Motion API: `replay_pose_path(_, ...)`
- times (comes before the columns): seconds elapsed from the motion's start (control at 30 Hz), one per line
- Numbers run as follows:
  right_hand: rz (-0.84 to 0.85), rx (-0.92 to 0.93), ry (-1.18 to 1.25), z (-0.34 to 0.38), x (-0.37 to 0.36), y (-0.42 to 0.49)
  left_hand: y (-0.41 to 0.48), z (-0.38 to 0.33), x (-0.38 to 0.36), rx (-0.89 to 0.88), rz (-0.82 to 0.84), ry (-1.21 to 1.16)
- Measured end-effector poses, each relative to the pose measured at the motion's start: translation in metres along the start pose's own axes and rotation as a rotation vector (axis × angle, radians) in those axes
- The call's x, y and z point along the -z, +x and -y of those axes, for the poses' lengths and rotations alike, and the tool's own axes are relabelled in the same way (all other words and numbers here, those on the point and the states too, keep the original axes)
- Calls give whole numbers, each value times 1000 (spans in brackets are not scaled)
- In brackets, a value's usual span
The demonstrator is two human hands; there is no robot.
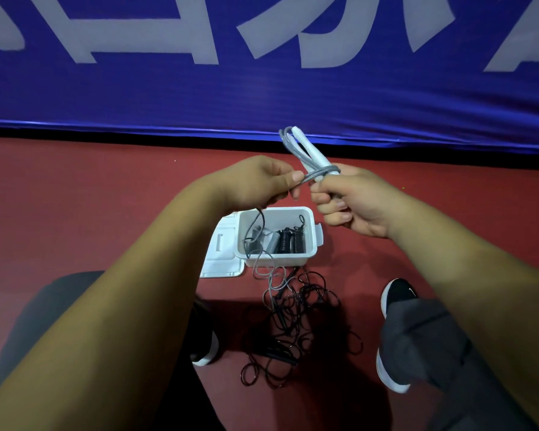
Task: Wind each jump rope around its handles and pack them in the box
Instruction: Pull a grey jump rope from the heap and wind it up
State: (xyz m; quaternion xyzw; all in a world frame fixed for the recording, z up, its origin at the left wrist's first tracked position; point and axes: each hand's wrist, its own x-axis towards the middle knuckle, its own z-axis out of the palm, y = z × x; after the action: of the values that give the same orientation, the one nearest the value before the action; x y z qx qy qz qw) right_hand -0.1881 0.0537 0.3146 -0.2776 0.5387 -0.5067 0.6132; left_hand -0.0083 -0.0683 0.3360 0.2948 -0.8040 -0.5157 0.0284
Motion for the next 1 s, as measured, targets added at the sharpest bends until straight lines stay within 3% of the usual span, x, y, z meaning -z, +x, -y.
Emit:
replay_pose_path(0.1, 23, -22, 57, 2, -2, -1, -3, 2, 0, 2, 61, 6)
replay_pose_path(0.27, -162, -4, 185, 5, -6, 1, -6, -1, 2, -47, 231, -73)
replay_pose_path(0.4, -178, 1, 179, 10, -7, 0, -7, -1, 6, -43, 312, -155)
replay_pose_path(0.83, 68, -140, -45, 20, 4, -12, 14, 20, -7, 104, 61, 385)
replay_pose_path(1.0, 243, -251, -149, 28, 4, -28, 17, 30, -15, 98, -68, 161)
